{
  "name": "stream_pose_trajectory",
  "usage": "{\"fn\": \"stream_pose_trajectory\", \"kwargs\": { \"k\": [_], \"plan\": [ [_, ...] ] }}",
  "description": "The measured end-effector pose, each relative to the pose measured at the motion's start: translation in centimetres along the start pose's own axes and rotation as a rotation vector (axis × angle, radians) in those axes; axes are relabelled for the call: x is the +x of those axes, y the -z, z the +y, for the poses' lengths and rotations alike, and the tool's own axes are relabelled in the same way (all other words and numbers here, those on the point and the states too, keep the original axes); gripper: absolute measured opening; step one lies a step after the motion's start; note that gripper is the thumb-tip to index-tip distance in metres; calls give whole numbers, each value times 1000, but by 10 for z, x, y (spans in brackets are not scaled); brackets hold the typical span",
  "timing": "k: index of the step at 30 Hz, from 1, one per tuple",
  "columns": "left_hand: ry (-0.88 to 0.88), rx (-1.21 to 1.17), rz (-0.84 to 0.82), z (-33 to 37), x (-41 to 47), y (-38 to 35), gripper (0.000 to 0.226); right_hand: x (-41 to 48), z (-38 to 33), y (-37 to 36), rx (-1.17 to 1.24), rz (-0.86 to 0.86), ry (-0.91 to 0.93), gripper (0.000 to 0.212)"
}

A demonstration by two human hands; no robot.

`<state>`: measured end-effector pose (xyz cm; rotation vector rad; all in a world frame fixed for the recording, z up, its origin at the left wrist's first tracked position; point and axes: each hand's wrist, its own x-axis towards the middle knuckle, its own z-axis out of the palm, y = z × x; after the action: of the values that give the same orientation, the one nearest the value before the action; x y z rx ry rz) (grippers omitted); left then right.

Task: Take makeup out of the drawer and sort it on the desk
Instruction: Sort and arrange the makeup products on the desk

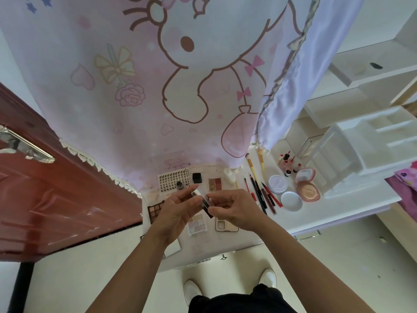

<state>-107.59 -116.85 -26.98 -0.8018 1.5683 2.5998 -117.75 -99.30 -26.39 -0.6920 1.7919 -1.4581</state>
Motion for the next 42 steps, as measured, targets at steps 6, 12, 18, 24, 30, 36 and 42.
{"fn": "stream_pose_trajectory", "kwargs": {
  "k": [6, 12, 18, 24, 30, 36, 42],
  "plan": [
    [-64, 178, -49, 8, -6, -7, 64, -1, 1, 2, 21, -17, -4, 45],
    [-142, 358, -141, 15, -9, -11, 72, 5, 4, -2, -145, -54, -6, 75],
    [-171, 412, -149, 16, -9, -8, 76, 6, 3, -4, -215, -52, 28, 77],
    [-31, 43, 5, 14, -2, -4, 43, 4, -6, 0, -251, -37, 24, 63],
    [213, -278, 173, 20, 1, -12, 45, 3, -18, 7, -429, -37, 163, 52],
    [291, -166, 122, 23, -1, -20, 34, 15, -35, 12, -642, -99, 181, 65],
    [336, -215, 68, 23, -1, -18, 26, 23, -47, 13, -660, -174, 179, 50]
  ]
}}
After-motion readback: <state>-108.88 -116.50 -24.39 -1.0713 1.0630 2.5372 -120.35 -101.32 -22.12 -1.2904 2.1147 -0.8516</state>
